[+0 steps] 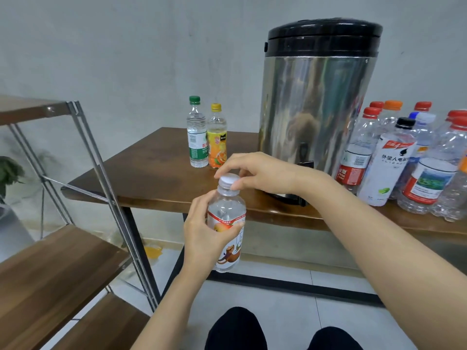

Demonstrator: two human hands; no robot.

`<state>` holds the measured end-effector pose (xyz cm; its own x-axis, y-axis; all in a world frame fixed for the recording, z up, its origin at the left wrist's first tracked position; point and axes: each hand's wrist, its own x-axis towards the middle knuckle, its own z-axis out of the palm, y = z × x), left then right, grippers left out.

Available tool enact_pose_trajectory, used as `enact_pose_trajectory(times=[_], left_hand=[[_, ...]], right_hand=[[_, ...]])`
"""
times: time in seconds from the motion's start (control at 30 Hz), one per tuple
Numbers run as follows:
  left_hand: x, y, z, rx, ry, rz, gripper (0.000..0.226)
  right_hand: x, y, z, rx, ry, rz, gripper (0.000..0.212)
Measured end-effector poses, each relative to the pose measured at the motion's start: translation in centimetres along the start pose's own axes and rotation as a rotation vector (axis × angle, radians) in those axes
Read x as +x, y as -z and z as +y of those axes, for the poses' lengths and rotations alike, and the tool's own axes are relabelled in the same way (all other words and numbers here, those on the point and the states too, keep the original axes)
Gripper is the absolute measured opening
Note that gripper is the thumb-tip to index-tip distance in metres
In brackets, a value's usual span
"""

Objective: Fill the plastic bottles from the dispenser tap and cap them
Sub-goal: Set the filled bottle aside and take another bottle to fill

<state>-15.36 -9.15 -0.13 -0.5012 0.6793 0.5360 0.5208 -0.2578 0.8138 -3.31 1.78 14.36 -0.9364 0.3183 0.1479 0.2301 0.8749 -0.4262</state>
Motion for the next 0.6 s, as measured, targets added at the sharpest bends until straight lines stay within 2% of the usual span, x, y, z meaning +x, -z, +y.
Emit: enact_pose_trajectory(times=[0.27, 0.37, 0.43, 0.5, 0.6], left_hand=[[-0.1, 0.7, -0.3, 0.000, -0.016, 0.002, 0.071], [-0.2, 0.6, -0.3, 0.002, -0.027, 0.002, 0.070], [-0.2, 0.7, -0.4, -0.004, -0.030, 0.004, 0.071], [-0.1, 0.8, -0.5, -0.008, -0.026, 0.008, 0.071], [0.0, 1.0, -0.5, -0.003, -0.014, 0.005, 0.072]], right_hand=[[1.2, -0.6, -0.3, -0.065, -0.086, -0.013, 0.027], [1.2, -1.3, -0.7, -0.110, -0.193, 0.035, 0.048], [1.3, -1.3, -0.8, -0.197, -0.219, 0.043, 0.054], [1.2, -0.8, -0.8, -0.121, -0.200, 0.022, 0.047], [1.2, 0.1, -0.3, 0.149, -0.142, -0.035, 0.045]])
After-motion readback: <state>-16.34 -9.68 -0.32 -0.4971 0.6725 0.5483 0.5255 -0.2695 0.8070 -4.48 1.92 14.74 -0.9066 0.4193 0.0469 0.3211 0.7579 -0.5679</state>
